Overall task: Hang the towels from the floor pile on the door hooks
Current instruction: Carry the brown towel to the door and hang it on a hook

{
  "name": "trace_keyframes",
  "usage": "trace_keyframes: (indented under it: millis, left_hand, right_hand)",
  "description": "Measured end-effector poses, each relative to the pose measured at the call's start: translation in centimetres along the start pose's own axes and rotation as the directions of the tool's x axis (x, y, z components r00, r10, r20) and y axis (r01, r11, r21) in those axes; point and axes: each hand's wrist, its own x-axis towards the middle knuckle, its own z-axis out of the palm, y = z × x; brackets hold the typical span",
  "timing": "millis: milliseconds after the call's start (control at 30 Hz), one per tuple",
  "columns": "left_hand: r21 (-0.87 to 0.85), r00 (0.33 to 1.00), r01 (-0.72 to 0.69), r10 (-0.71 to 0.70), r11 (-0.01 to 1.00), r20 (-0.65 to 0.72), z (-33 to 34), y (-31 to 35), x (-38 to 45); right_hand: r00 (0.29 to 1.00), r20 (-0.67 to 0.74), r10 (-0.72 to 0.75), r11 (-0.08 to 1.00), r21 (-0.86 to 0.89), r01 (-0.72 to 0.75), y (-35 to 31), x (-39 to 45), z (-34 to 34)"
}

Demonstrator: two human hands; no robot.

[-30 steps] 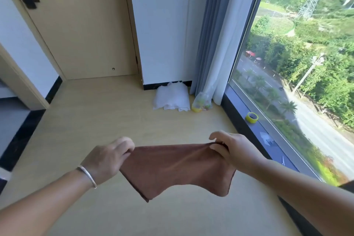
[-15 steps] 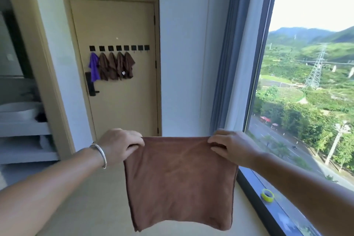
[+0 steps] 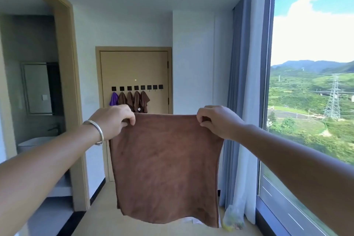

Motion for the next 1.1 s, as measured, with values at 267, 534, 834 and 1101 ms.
trace_keyframes:
  millis: [267, 534, 834, 1101]
  left_hand:
    - [0.051, 0.999, 0.038, -0.039, 0.998, 0.030, -2.1, -2.9, -1.6]
    - [0.045, 0.998, 0.059, -0.060, 0.997, 0.022, -1.4, -6.6, -1.7]
    - [-0.020, 0.998, 0.058, -0.058, 0.998, 0.026, 3.4, -11.9, 2.2]
    - [0.217, 0.982, -0.104, 0.066, 0.971, 0.175, 10.3, -16.2, 9.7]
  right_hand:
    - [0.998, -0.004, -0.059, 0.998, -0.027, 0.058, -2.8, 2.7, 0.6]
    - [0.997, -0.024, -0.075, 0.997, -0.022, 0.075, -4.0, 6.4, 3.8]
    - [0.994, -0.031, -0.105, 0.994, -0.009, 0.105, -1.6, 13.8, 9.7]
    - [0.984, -0.010, -0.180, 0.983, 0.032, 0.180, 3.2, 23.5, 16.6]
